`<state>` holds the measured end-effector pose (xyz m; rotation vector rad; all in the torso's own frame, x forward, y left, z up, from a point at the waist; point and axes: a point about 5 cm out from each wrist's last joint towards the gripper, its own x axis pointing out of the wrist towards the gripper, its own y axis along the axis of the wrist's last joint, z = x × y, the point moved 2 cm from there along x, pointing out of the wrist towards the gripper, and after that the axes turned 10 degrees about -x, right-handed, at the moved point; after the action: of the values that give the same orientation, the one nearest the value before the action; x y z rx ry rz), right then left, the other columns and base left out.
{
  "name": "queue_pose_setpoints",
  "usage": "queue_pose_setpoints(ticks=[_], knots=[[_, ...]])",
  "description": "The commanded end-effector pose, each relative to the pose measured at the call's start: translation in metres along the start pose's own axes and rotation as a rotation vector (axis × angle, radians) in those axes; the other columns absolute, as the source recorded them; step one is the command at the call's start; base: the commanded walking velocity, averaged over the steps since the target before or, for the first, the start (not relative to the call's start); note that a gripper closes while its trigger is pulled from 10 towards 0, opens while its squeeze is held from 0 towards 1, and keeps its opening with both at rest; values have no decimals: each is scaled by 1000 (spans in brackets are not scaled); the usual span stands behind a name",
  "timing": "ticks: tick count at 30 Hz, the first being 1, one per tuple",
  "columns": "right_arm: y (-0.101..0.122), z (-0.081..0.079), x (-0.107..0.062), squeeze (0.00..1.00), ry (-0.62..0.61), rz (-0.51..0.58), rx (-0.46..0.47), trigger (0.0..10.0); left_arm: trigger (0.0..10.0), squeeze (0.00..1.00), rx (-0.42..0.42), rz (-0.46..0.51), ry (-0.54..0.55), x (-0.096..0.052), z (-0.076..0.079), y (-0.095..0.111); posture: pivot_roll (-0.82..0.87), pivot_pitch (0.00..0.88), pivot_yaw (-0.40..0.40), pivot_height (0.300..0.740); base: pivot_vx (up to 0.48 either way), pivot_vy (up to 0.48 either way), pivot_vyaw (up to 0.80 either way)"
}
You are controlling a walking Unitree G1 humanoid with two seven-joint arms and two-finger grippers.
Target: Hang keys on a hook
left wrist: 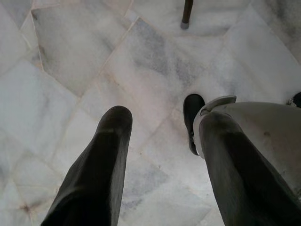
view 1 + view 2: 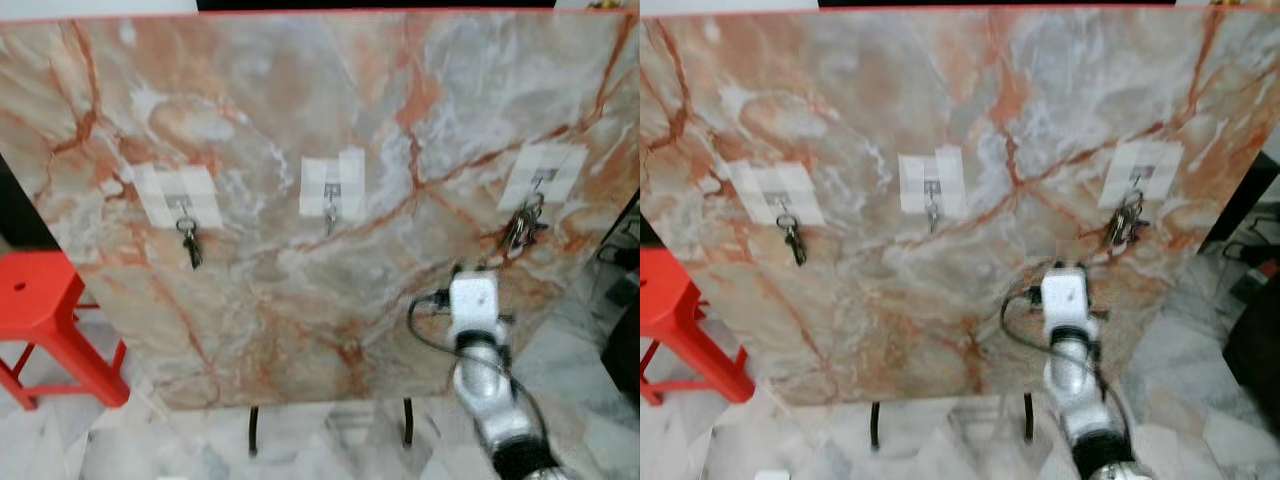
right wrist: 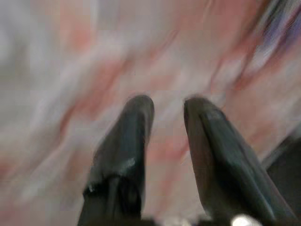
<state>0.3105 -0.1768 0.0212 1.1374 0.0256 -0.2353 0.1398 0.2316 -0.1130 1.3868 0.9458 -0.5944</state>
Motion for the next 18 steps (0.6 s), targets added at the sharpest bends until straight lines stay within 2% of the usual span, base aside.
queue_pose_setpoints(ticks=[1, 2, 3, 5, 7, 8, 9, 10, 12, 14, 15, 16, 17, 18], knots=[[-24, 1, -6, 0, 22, -128, 91, 10000, 10000, 0, 15, -27, -3, -1, -2, -6, 22, 0, -15, 740, 0, 0, 0], [-53, -1, -18, 0, 12, -292, 189, 10000, 10000, 0, 15, -26, -4, -1, -2, -5, 12, 0, -18, 740, 0, 0, 0], [-68, -2, -26, 0, 19, -382, 214, 10000, 10000, 0, 15, -25, -5, -1, -1, -5, 8, 0, -20, 740, 0, 0, 0], [-91, -4, -41, 0, 33, -515, 251, 10000, 10000, 0, 14, -24, -6, -1, -1, -5, 12, 0, -22, 740, 0, 0, 0], [-114, -10, -60, 0, 79, -666, 233, 10000, 10000, 0, 12, -23, -6, -1, 0, -5, 11, 0, -23, 740, 0, 0, 0], [-120, -13, -67, 0, 74, -714, 288, 10000, 10000, 0, 16, -22, -8, -1, 0, -4, 4, 0, -20, 740, 0, 0, 0], [-124, -17, -73, 0, 70, -746, 349, 10000, 10000, 0, 21, -21, -11, 0, -1, -3, 0, 0, -17, 740, 0, 0, 0], [-126, -19, -76, 0, 84, -758, 346, 10000, 10000, 0, 22, -20, -12, 0, -1, -3, -6, 0, -15, 740, 0, 0, 0], [-133, -30, -90, 0, 174, -792, 291, 10000, 10000, 0, 27, -16, -11, 0, -2, -2, -20, 0, -12, 740, 0, 0, 0], [-138, -35, -98, 0, 229, -810, 247, 10000, 10000, 0, 42, -19, -11, 0, -3, -1, -16, 0, -17, 740, 0, 0, 0], [-145, -36, -107, 0, 240, -846, 232, 10000, 10000, 0, 45, -18, -12, 0, -3, -1, -9, 0, -22, 740, 0, 0, 0], [-154, -35, -119, 0, 218, -905, 244, 10000, 10000, 0, 39, -13, -12, 0, -3, 0, 2, 0, -23, 740, 0, 0, 0], [-154, -35, -119, 0, 218, -905, 244, 10000, 10000, 0, 39, -13, -12, 0, -3, 0, 2, 0, -23, 740, 0, 0, 0], [-157, -33, -124, 0, 171, -932, 296, 10000, 10000, 0, 37, -10, -11, 0, -3, 0, 4, 0, -18, 740, 0, 0, 0]])
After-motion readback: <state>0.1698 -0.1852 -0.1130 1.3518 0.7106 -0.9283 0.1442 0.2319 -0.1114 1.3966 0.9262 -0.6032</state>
